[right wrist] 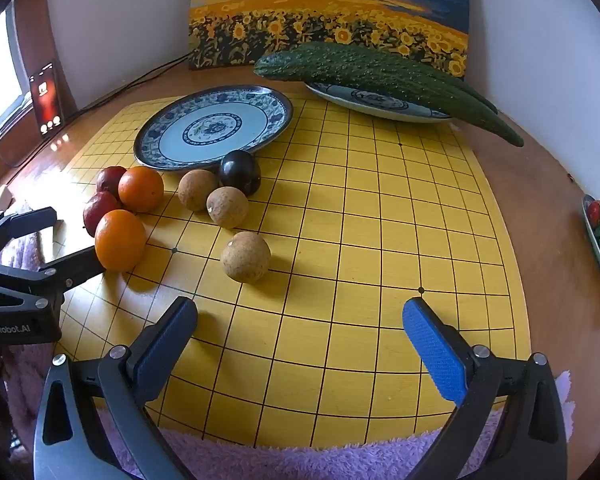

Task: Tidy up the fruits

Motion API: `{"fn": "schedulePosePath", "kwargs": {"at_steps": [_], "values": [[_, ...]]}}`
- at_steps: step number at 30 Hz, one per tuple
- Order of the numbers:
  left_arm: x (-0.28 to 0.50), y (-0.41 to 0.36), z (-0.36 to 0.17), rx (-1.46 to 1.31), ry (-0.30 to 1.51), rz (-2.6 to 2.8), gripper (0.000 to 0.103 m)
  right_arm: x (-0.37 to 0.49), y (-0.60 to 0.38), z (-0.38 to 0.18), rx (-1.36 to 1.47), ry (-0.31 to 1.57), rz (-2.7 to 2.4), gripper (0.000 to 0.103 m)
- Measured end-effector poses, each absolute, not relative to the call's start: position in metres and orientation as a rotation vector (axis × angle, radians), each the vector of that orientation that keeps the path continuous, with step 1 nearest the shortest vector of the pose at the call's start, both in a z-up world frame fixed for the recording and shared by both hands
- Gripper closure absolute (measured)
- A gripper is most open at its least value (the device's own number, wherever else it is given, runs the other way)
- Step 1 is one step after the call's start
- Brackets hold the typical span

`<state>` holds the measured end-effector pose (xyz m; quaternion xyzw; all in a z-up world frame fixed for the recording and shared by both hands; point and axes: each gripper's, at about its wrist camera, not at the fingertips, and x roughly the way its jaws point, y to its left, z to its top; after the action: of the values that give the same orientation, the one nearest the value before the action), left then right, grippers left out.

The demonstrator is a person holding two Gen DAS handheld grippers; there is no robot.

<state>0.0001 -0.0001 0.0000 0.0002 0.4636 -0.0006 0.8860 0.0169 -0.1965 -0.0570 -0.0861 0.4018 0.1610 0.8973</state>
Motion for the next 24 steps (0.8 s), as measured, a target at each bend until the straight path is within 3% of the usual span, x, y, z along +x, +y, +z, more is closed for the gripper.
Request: {"fn": "schedulePosePath", "kwargs": {"at_steps": [24], "values": [[0.0060,0.0003,-0.0013,0.000,0.959,-0.003,0.000,0.0172,-0.1974,-0.0581,-0.171,0.822,0.327,0.000]]}}
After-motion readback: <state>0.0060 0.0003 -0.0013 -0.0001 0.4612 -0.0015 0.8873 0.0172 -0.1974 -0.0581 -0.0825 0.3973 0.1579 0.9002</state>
